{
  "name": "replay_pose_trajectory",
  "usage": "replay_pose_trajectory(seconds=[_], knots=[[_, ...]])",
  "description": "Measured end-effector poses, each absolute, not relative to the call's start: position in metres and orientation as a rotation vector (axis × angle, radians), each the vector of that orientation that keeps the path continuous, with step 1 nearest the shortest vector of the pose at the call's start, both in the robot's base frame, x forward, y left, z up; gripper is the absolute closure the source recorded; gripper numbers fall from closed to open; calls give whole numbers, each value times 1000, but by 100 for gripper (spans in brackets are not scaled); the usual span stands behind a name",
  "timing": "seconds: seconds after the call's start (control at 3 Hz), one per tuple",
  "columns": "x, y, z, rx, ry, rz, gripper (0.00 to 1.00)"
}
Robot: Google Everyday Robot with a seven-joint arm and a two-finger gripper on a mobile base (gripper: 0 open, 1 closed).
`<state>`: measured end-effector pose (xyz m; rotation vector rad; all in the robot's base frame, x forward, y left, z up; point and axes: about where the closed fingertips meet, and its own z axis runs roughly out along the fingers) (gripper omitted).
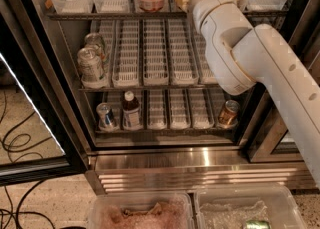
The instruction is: Pick coke can from top shelf of fridge
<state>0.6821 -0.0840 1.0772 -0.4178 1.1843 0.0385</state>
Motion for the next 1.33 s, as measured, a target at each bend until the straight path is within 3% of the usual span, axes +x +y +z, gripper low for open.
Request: replay_pose_trajectory(seconds=[1.33], knots=[[671,-85,1132,-336,1083,97,100]])
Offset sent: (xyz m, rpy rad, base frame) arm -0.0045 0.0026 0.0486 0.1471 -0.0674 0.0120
